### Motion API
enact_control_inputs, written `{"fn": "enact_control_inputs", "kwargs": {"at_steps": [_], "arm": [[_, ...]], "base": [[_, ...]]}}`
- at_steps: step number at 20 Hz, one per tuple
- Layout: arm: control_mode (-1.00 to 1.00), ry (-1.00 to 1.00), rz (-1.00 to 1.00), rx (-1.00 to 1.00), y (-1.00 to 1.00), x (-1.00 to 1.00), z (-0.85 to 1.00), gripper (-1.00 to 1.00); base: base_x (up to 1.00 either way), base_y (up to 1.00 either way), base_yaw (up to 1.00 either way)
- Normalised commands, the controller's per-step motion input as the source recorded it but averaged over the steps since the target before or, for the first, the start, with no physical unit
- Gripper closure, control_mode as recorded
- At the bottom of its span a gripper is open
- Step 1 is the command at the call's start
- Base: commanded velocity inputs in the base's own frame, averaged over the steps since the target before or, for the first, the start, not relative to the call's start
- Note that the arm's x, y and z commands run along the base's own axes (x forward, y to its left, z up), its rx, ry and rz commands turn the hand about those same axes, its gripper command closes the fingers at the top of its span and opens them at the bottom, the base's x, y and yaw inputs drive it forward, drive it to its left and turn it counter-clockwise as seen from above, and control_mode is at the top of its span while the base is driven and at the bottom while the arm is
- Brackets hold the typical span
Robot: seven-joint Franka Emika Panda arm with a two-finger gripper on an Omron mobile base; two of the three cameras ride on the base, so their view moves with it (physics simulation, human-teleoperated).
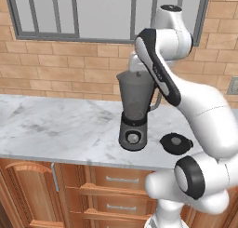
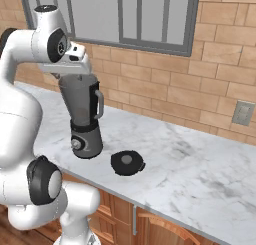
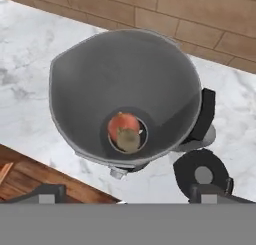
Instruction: Grab the onion and garlic from the fridge, place them in the blender, close the lid, and turn on the blender to create a marinade.
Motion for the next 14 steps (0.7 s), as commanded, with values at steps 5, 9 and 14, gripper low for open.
{"fn": "enact_control_inputs", "kwargs": {"at_steps": [5, 9, 14], "arm": [[-1.0, -0.13, -0.14, 0.05, -0.53, -1.0, -0.19, -1.0], [-1.0, -0.07, -0.23, 0.03, -0.64, -1.0, -0.59, -1.0], [-1.0, 0.02, -0.25, 0.0, -0.66, -0.89, -0.76, -1.0]], "base": [[0.0, 0.0, 0.0], [0.0, 0.0, 0.0], [0.0, 0.0, 0.0]]}}
